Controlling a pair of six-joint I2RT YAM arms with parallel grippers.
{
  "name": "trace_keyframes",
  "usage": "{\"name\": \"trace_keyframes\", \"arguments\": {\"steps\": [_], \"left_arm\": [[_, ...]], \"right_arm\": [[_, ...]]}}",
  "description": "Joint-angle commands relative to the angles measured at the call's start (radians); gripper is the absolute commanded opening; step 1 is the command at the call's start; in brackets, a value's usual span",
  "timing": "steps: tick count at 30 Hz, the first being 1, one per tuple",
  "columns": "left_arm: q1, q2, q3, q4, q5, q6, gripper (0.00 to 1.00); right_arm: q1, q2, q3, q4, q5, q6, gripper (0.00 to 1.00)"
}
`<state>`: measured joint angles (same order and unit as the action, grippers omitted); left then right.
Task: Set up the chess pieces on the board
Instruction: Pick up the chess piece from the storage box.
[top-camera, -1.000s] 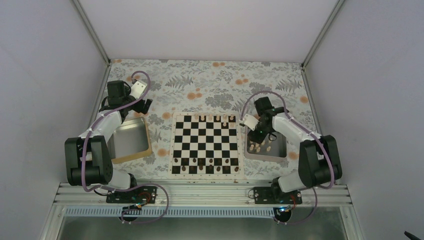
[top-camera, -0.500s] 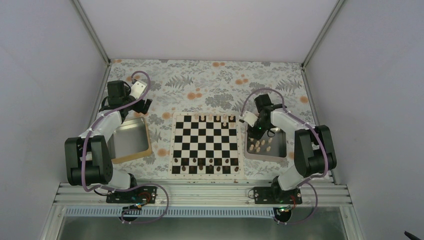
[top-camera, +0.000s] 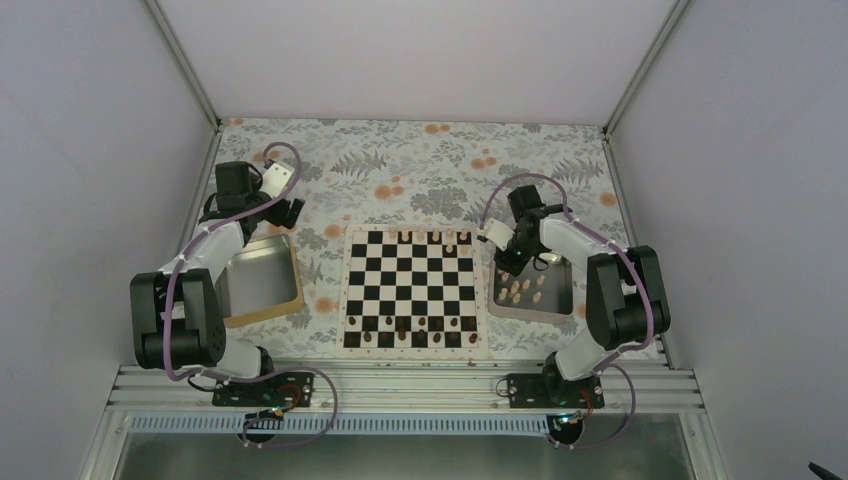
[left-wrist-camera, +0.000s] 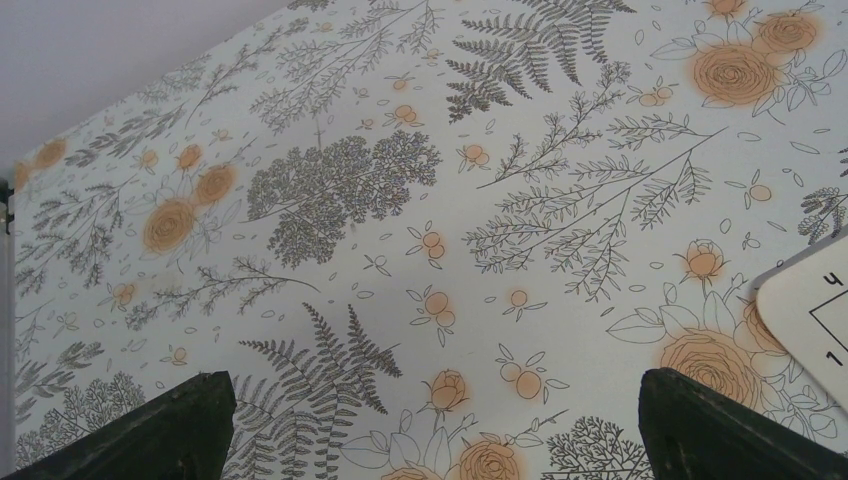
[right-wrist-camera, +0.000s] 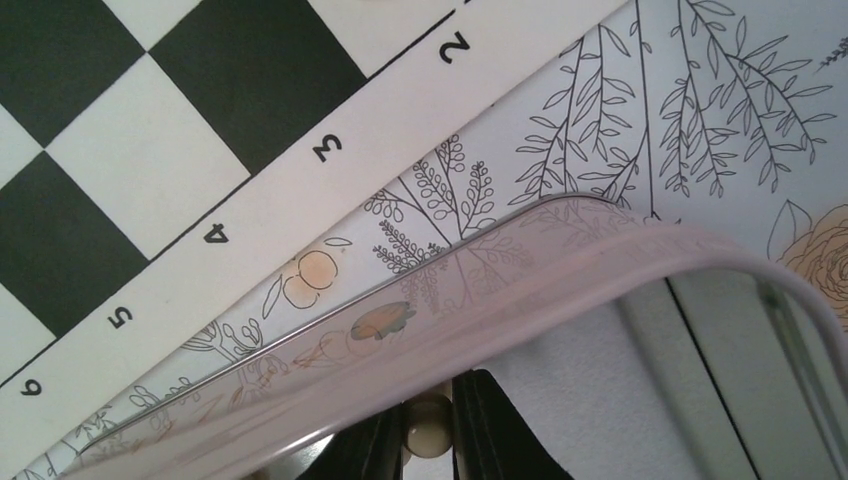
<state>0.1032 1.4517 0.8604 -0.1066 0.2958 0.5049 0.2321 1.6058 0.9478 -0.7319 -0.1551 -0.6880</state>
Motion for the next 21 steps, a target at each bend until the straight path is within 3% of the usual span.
{"name": "trace_keyframes", "arguments": {"steps": [1, 14, 21], "left_arm": [[0.006, 0.007, 0.018, 0.017, 0.005, 0.003, 1.00], [0.006, -0.011, 0.017, 0.016, 0.014, 0.000, 1.00], [0.005, -0.020, 0.023, 0.010, 0.015, -0.002, 1.00]], "right_arm": [[-0.018, -0.016, 0.022, 0.015, 0.012, -0.004, 0.10], [-0.009, -0.065, 0.172, -0.113, 0.076, -0.006, 0.08], [0.112, -0.018, 0.314, -0.175, 0.101, 0.023, 0.09]]}}
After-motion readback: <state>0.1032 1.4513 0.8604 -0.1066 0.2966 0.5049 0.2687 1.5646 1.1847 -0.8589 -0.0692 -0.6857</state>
